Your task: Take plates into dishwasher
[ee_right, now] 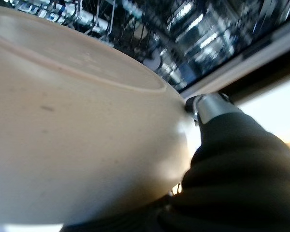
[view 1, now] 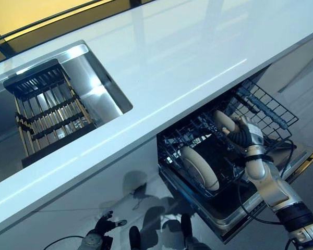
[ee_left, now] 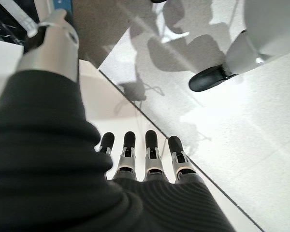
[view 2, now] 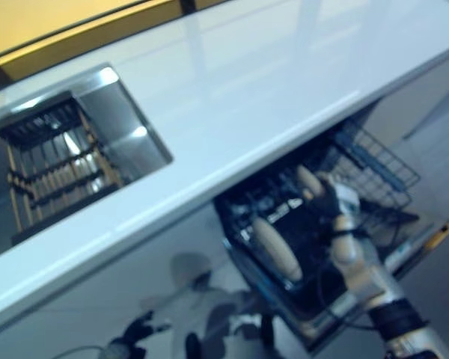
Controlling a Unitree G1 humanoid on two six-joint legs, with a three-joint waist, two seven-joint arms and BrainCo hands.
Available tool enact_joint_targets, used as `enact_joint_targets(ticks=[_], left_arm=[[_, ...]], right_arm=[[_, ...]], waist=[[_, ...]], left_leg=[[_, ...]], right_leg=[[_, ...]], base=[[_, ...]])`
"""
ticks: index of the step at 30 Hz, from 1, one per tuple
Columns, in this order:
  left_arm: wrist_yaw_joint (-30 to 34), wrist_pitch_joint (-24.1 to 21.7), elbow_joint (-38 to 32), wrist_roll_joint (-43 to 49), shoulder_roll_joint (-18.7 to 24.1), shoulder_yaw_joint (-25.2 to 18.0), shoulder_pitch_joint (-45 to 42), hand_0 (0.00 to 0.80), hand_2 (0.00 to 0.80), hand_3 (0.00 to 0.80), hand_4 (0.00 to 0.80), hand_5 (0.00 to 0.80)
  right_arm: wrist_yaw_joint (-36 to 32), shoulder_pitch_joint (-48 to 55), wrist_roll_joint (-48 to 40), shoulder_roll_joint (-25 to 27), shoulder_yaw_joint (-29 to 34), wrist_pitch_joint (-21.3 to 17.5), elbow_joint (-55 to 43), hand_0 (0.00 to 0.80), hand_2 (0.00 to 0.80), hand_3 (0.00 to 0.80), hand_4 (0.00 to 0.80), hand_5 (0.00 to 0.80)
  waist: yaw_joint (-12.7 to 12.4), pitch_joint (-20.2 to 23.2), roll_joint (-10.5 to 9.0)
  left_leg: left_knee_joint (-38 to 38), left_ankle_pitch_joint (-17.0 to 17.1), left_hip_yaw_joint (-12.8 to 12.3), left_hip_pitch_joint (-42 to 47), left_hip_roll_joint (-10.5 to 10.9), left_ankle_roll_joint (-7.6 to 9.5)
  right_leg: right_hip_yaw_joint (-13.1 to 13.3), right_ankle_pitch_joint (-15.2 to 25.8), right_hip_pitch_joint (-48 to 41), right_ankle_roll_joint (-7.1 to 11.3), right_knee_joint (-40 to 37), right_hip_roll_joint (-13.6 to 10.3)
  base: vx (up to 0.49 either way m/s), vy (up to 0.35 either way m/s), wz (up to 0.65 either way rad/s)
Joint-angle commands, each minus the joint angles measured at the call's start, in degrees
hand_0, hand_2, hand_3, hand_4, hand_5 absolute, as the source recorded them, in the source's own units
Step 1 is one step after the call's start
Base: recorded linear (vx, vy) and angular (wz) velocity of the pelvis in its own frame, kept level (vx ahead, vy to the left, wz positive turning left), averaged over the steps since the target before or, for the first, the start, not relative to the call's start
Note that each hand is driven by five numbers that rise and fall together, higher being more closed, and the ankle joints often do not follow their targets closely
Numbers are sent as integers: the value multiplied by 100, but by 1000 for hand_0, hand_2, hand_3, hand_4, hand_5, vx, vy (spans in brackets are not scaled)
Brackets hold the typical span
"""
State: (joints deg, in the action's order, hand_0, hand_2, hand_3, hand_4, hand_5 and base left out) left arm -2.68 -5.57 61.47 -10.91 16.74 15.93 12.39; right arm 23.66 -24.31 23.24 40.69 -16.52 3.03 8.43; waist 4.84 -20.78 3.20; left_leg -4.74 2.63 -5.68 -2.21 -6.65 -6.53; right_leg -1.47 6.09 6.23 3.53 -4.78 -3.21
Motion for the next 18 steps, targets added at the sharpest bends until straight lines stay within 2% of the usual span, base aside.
enact_joint_targets(ticks=[1, 18], left_arm=[[-92, -44, 53, -27, 209, 212, 208, 0, 0, 0, 0, 0], [-42, 23, -30, -16, 248, 260, 364, 0, 0, 0, 0, 0]], right_arm=[[358, -572, 587, -22, -70, -8, 44, 800, 800, 800, 800, 800], [808, -817, 674, -17, -309, 416, 826, 800, 800, 800, 800, 800]], waist=[[-168, 129, -205], [-316, 29, -162]], left_leg=[[15, 328, 267, -632, 298, 381], [5, 347, 368, -769, 382, 408]], right_leg=[[-212, -575, 236, -55, 805, 83], [-389, -598, 390, -37, 926, 19]], base=[[-16, -10, 8], [-16, -9, 3]])
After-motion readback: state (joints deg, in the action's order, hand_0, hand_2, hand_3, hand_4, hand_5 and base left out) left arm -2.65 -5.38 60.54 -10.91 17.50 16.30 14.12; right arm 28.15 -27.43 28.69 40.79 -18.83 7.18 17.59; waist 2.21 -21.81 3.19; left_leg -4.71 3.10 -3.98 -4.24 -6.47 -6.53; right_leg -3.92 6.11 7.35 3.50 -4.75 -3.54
